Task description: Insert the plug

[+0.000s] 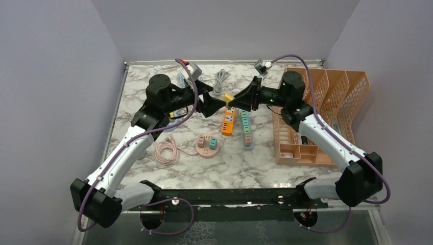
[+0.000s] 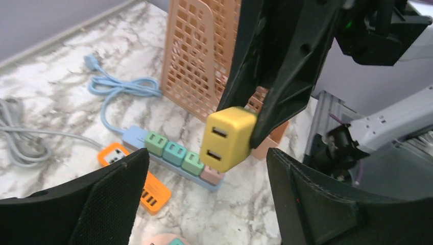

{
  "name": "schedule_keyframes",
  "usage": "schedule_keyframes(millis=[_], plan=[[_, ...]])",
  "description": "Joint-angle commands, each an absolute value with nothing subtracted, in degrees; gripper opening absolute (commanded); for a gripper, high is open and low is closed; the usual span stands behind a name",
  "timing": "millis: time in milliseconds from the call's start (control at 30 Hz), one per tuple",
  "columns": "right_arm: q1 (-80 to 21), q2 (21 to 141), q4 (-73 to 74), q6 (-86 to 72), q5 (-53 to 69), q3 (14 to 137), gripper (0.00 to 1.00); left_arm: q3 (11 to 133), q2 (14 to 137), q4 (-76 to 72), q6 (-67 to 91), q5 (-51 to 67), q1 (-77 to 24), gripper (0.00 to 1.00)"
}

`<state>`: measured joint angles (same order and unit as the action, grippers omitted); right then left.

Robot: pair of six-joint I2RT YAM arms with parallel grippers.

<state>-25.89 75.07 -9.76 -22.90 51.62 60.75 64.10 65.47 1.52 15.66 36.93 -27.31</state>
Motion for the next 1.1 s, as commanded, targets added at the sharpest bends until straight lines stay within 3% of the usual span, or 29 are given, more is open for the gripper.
schedule_keyframes(millis=[0, 300, 600, 800, 1067], plan=[[-25.77, 71.42, -18.14, -18.86, 64.48, 60.44, 0.01, 64.21, 65.70, 5.69, 18.58, 47.28, -26.81, 0.83], [-25.84, 71.82, -17.13, -18.28, 75.78, 62.03, 0.01, 59.65, 63.25, -7.12, 29.65, 60.89, -26.81, 0.68], [-25.84, 74.35, -14.41, -17.70, 77.23, 63.43, 0.01, 58.32, 66.09, -12.15, 38.37, 59.24, -26.81, 0.58], [-25.84, 76.14, -8.56, -16.51, 74.31, 65.12, 0.01, 57.73, 66.90, -12.42, 38.16, 58.45, -27.06, 0.56], [-25.84, 77.70, -2.71, -13.95, 70.28, 66.97, 0.01, 58.35, 68.60, -10.67, 36.51, 58.98, -27.16, 0.40]])
